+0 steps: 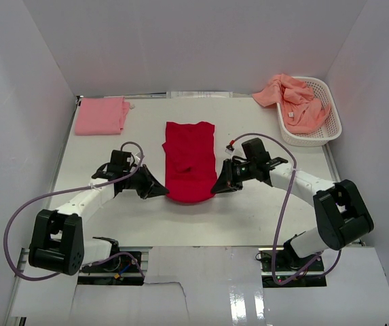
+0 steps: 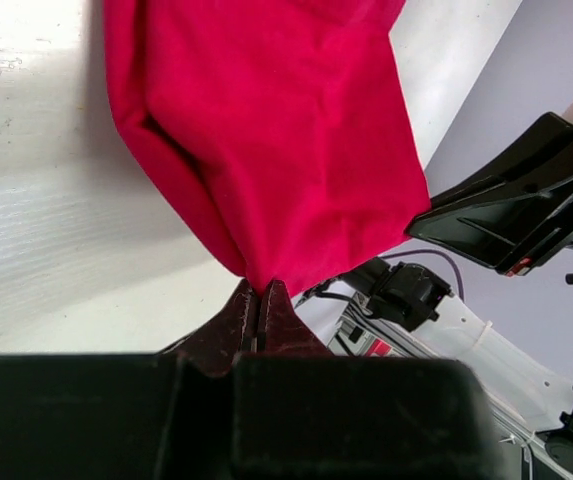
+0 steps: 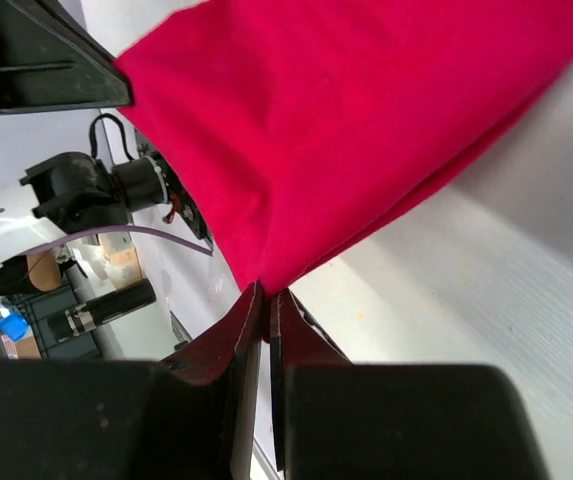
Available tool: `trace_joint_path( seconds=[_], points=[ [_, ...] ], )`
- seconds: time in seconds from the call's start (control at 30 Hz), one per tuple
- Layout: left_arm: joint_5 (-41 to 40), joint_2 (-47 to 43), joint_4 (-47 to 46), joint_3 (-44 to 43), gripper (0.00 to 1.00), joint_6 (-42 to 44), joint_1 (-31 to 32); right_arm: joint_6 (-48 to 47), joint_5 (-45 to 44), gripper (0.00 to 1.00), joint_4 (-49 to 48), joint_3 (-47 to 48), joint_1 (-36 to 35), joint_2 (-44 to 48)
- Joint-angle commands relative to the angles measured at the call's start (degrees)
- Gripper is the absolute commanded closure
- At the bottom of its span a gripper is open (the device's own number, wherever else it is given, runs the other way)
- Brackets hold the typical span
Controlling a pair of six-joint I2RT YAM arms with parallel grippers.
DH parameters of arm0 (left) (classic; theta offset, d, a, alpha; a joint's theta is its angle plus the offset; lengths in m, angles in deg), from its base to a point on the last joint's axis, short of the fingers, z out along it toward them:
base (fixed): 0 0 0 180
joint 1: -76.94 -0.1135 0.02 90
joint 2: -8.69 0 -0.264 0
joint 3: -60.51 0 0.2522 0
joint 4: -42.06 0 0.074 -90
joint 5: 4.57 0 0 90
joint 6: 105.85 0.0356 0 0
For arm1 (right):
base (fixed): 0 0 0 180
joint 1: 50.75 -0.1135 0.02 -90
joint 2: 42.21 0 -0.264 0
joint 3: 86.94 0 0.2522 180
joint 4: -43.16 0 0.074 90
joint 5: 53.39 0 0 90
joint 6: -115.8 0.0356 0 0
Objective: Fold and stack the t-shirts
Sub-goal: Grab one side of the 2/3 rectangular tshirt with both arms, then fold the long partially folded tshirt into a neat square
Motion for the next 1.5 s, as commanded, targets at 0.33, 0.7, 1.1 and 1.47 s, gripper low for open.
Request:
trace_joint_path(
  seconds=[0.33, 0.7, 1.1, 1.47],
  points=[
    [2.24, 6.36, 1.01, -11.84, 1.0, 0.25, -5.21, -7.66, 4.95, 0.92, 10.44, 19.55, 4.51, -11.3],
    [0.92, 18.14, -0.22, -28.88, 1.0, 0.6, -6.18, -12.32, 6.09, 0.92, 18.72, 38.89, 7.77, -24.13],
    [1.62, 26.57, -1.36, -38.48, 1.0, -0.63, -6.18, -13.11, 6.62, 0.91, 23.2, 51.02, 9.35, -30.38],
    [0.22, 34.22, -1.45, -47.79, 1.0, -0.28, -6.18, -13.02, 6.71, 0.91, 25.13, 61.91, 11.19, -37.67]
  ],
)
